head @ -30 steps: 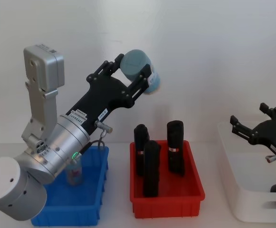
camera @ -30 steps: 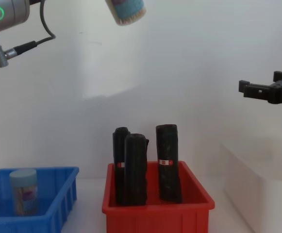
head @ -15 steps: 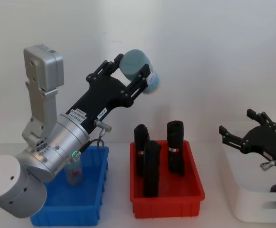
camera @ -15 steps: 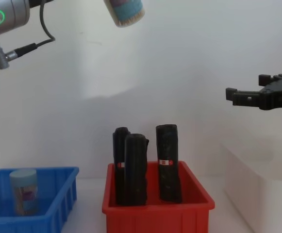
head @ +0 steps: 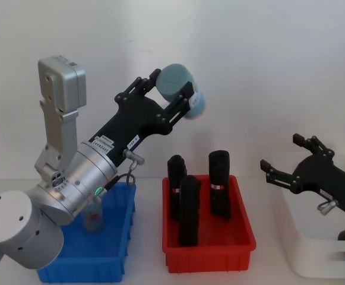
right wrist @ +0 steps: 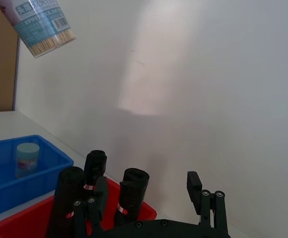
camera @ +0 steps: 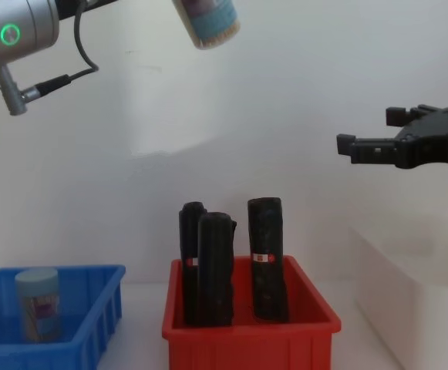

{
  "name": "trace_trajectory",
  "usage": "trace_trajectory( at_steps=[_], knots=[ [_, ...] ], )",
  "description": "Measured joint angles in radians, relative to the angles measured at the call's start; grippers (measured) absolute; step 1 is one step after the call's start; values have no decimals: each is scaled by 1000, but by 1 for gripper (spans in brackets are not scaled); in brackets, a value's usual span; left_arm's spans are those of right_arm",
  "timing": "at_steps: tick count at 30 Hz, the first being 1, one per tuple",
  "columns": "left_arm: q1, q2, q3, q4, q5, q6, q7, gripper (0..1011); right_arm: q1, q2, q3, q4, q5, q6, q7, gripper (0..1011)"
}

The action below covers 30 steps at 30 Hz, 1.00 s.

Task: Pick the cotton swabs from the blue box and place them into the white box.

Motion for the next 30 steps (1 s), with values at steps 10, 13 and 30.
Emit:
trace_trajectory(
  at_steps=[10,13,30],
  knots=[
    [-10,-19,19,23,-1,28,-44,670,49,-21,-23,31,-47,-81,63,1002],
    [-12,-26,27,28,2,38,-57,670,66,-29,-31,45,-67,-102,81,1002],
    [-11,-42,53,36,21,62,-77,670,150,-61,-68,119,-171,-118,186,1002]
  ],
)
